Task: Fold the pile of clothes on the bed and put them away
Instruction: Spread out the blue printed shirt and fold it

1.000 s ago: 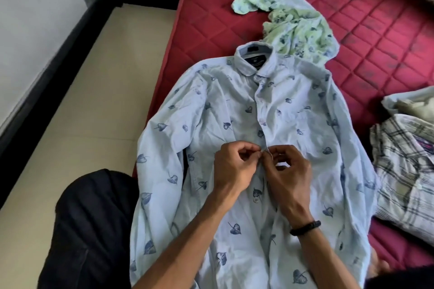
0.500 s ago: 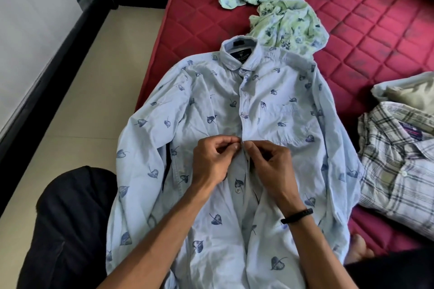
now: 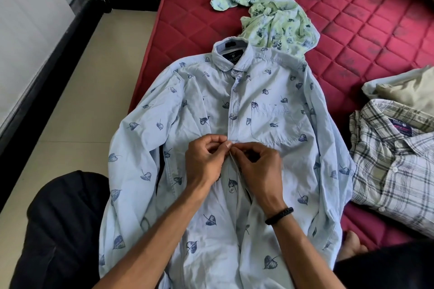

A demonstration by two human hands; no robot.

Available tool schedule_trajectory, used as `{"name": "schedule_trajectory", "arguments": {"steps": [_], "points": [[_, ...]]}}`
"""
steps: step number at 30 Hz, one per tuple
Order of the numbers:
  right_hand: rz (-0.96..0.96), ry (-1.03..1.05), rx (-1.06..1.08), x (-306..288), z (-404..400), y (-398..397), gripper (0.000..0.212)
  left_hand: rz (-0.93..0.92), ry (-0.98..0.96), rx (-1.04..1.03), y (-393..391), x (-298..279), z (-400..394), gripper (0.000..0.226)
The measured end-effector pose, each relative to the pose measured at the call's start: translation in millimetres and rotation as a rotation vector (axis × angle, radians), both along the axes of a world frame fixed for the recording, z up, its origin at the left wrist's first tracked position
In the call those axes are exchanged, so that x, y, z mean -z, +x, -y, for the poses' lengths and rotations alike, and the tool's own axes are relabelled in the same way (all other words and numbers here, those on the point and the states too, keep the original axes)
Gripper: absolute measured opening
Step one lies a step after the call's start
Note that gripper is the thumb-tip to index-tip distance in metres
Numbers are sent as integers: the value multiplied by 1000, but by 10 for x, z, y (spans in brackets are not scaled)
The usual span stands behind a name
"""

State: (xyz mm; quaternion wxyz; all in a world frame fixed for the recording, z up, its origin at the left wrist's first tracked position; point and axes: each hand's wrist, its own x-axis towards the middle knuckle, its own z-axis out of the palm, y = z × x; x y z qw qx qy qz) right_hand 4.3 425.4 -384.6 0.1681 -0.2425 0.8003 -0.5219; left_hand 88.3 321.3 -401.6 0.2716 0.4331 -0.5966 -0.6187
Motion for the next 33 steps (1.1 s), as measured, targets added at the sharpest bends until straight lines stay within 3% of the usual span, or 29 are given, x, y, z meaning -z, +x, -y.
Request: {"name": "schedule_trajectory", "arguments": {"steps": [4,7,12,15,19,21,24,26,29,31,33], "points": [[-358,82,-55,47,-2,61,12,-46,-66,-14,-19,20,-50,21],[-489,146,-67,32,13,100,22,-98,-39,14,-32,13,-25,25],[-552,182,-198,-5,17,13,21,-118,-27,49,-8,36,26,19],[-466,151,-201,-14,1,-79,20,-111,-90,92,-28,-7,27,18],[-154,77,-56,-176,-23,-68,15,24,-413,122,-12,-108,26,18],[-98,79,-49,-312,-173,-14,9,84,-450,112,50,-135,38,21],[-211,274,-153,-283,-546,170,22,199,-637,107,172,-252,26,20],[-238,361,-173,-201,-729,312,26,247,-707,250,294,-366,-105,10],[-373,432,-188,-142,-729,388,19,434,-728,467,480,-377,-470,11],[-482,484,-172,-180,-681,423,12,547,-802,465,548,-335,-654,18],[-474,488,-133,-165,-649,450,14,630,-832,433,549,-362,-741,21]]}}
